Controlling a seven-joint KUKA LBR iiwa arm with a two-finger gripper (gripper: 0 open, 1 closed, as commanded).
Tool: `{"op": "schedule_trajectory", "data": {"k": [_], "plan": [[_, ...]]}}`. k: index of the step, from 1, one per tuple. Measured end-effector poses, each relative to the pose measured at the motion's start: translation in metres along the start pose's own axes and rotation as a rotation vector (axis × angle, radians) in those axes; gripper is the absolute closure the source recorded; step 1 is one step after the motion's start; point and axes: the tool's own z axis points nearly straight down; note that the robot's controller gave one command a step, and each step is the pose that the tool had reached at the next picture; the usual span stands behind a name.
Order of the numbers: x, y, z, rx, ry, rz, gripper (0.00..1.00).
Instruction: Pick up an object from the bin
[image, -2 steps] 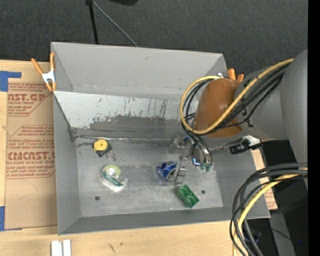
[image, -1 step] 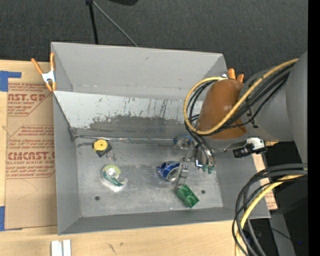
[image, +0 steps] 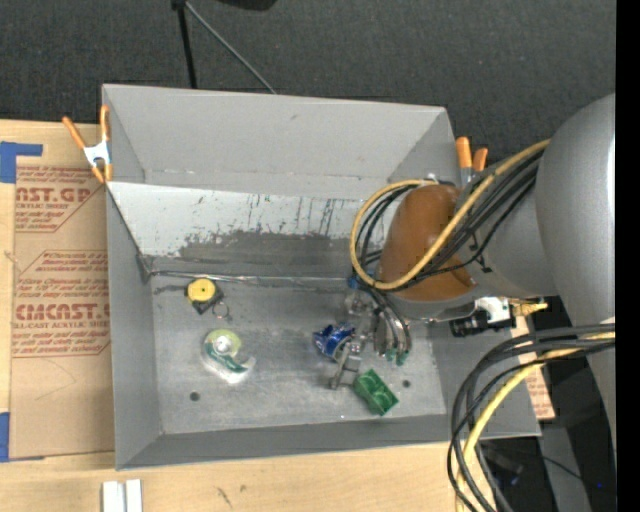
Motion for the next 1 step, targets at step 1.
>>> {"op": "schedule_trajectory", "data": {"k": [1], "plan": [[-0.0002,0.0004,0.0001,0.000,-0.001,0.000,0.00]]}}
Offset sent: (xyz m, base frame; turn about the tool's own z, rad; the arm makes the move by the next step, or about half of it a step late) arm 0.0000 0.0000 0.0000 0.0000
